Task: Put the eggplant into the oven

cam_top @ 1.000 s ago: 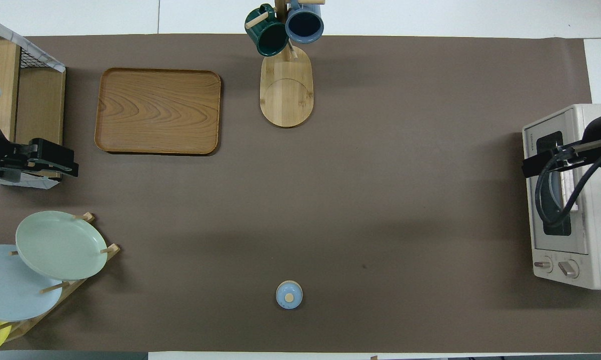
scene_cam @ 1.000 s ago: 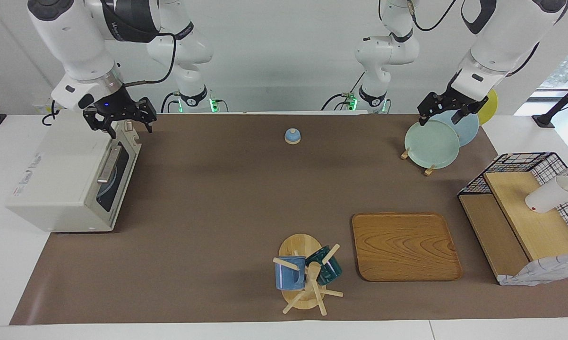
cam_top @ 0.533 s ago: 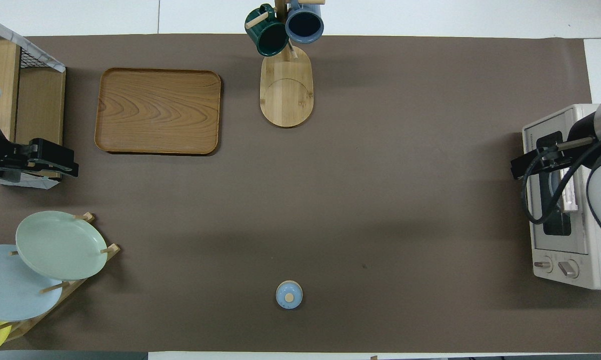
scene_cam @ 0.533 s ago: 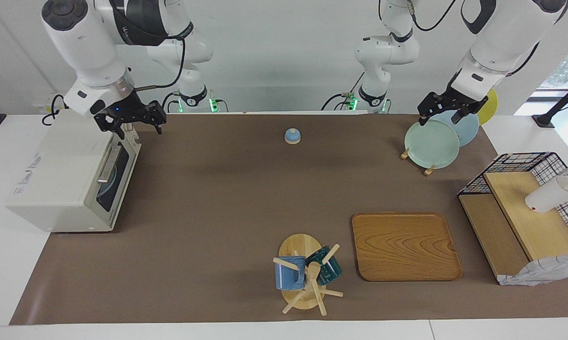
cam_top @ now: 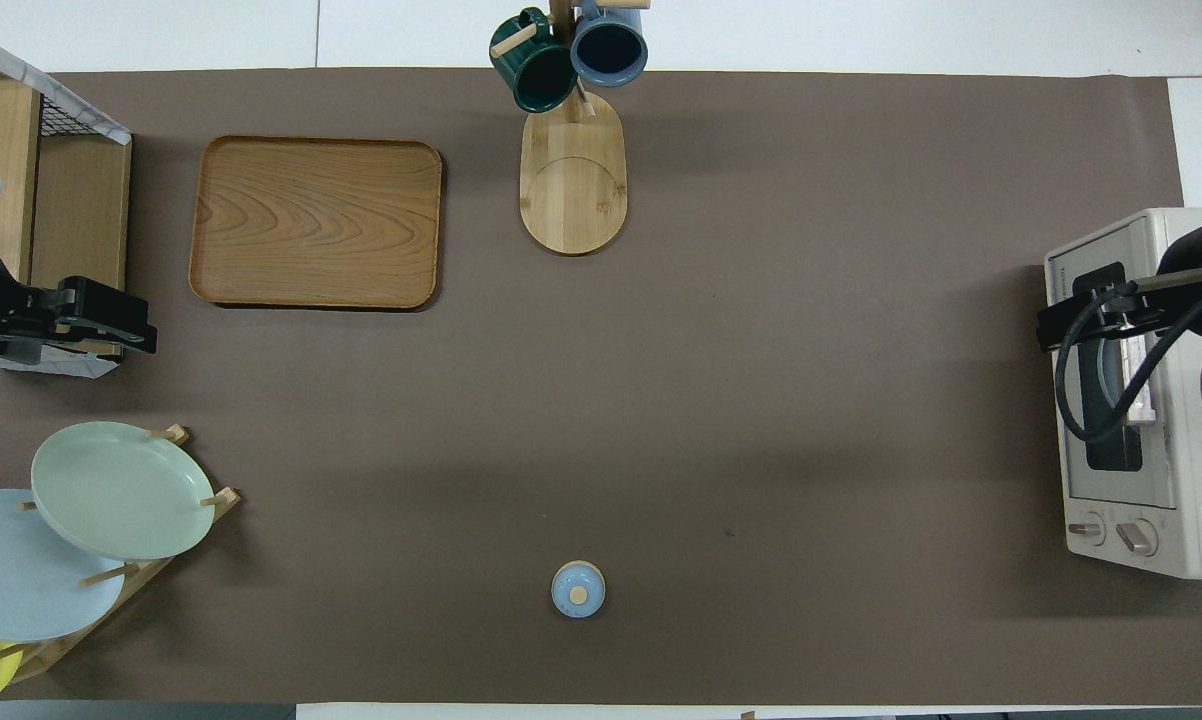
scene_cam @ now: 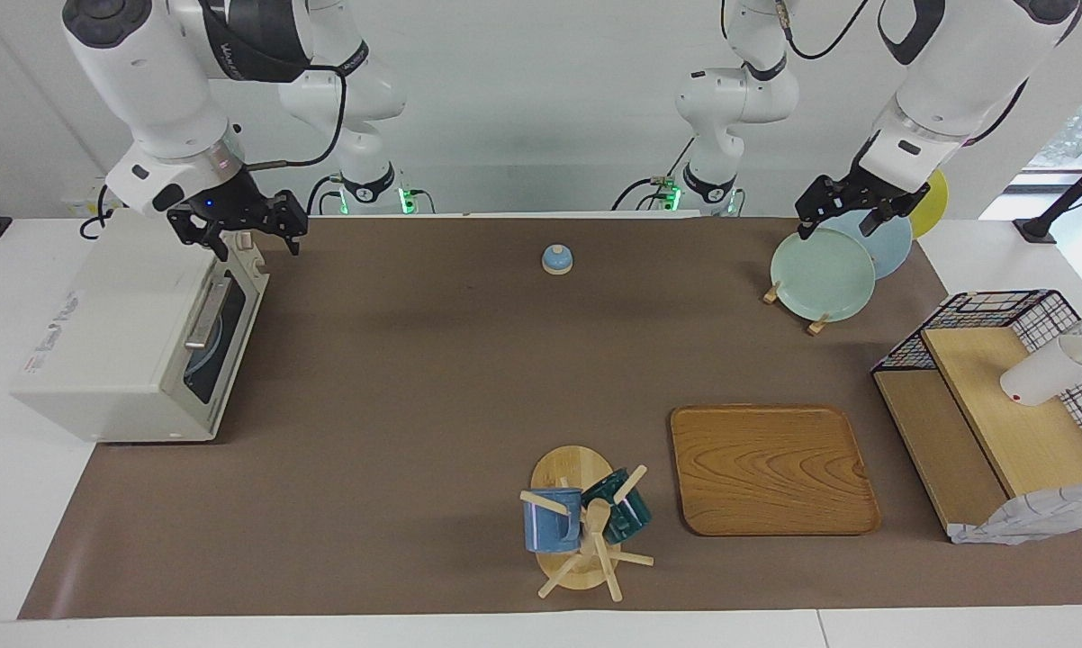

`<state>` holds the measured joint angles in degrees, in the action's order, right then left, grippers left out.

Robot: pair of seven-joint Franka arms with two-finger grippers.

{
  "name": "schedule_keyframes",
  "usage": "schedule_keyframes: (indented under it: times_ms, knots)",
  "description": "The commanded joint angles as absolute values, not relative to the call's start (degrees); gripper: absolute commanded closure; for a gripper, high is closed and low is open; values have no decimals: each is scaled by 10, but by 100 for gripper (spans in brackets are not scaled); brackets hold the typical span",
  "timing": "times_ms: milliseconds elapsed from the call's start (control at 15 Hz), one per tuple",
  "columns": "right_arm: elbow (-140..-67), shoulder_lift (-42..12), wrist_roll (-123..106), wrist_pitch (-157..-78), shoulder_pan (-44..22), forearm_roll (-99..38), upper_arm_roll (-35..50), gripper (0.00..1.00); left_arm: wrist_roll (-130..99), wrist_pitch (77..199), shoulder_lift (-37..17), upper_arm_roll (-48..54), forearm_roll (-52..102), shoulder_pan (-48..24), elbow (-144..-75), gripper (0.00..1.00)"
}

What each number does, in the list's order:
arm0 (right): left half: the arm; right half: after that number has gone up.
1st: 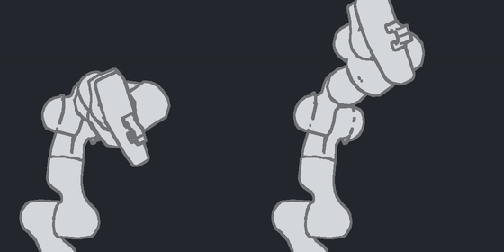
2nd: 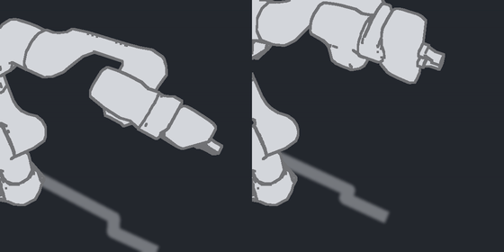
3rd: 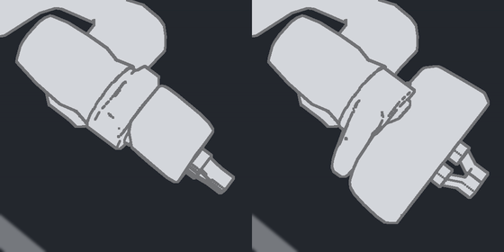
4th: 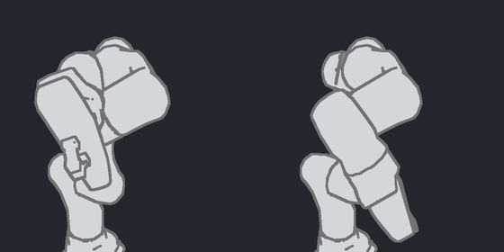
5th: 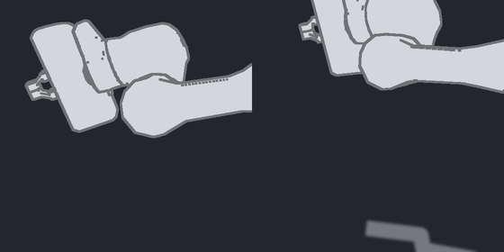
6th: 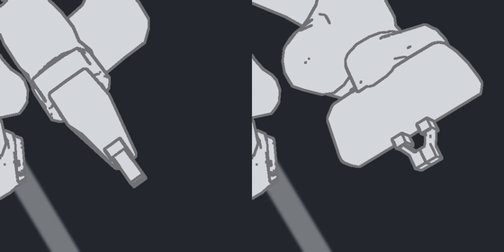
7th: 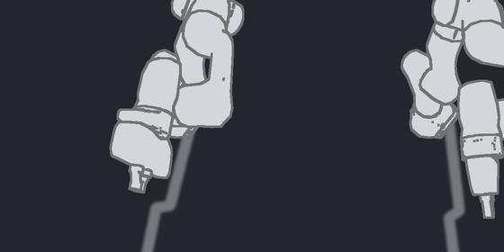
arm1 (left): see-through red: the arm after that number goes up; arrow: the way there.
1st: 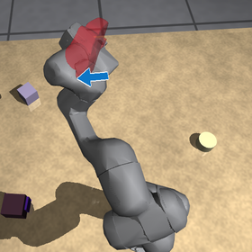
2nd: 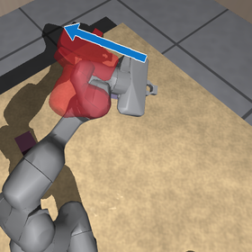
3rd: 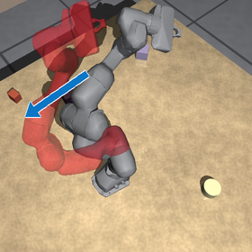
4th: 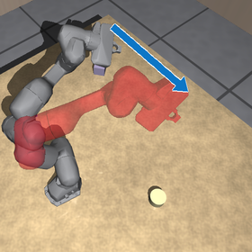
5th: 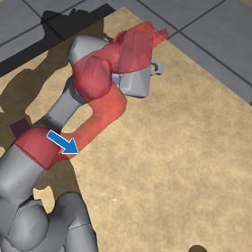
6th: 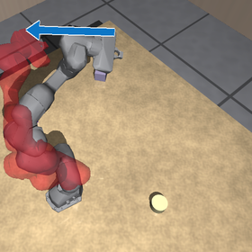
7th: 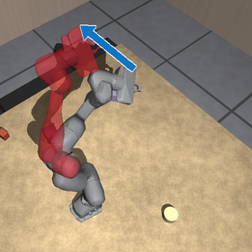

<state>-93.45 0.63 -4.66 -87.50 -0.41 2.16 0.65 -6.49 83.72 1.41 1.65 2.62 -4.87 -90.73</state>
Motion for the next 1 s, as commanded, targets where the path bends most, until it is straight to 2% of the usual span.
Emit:
schedule_keyframes:
  times_ms: [0, 200, 933]
  knots:
    - [-926, 10, -36, -867, 5, 5, 4, 0, -62, 846, 25, 18, 15, -46, -918, 0]
    - [-922, 8, -34, -861, 22, 9, 0, 0, -62, 846, 25, 18, 15, -46, -918, 0]
    - [-922, 10, -35, -852, 21, 12, 2, 0, -62, 846, 25, 18, 15, -46, -918, 0]
